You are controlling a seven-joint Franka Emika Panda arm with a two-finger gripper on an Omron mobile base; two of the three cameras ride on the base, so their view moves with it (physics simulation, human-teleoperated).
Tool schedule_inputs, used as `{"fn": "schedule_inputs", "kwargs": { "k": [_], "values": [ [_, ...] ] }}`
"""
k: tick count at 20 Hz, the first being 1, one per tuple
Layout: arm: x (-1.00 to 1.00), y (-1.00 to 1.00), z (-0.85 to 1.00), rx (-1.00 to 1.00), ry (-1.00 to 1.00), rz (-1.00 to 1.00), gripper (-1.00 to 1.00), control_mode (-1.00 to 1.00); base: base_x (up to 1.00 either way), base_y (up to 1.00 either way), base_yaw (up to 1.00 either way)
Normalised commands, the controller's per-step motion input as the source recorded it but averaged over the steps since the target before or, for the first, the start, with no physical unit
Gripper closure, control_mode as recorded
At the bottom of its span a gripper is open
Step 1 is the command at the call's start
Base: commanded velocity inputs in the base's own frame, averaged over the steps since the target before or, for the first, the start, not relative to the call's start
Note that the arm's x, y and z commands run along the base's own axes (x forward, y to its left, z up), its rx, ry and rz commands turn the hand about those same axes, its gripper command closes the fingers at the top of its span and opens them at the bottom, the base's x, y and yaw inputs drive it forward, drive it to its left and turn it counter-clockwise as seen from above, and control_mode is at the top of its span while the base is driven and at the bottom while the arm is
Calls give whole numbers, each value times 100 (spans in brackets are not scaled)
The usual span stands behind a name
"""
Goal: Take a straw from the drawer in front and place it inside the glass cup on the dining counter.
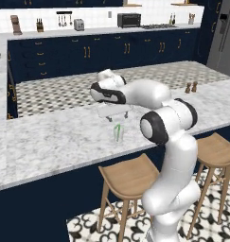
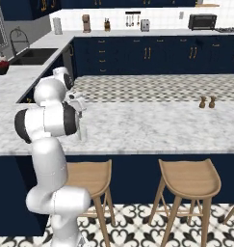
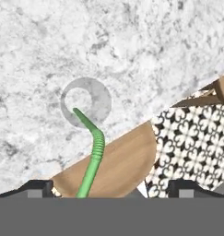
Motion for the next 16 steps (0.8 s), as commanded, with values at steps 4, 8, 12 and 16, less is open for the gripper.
{"fn": "schedule_inputs", "kwargs": {
  "k": [4, 8, 12, 16],
  "values": [
    [-70, -59, 52, 19, -33, 21, -100, -100, 0, 0, 0],
    [-76, -98, 18, 7, -19, 14, -100, -100, 0, 0, 0],
    [-51, -99, -2, 3, -3, 11, -100, -100, 0, 0, 0],
    [-19, -89, -22, 0, 0, 5, -100, -100, 0, 0, 0]
  ]
}}
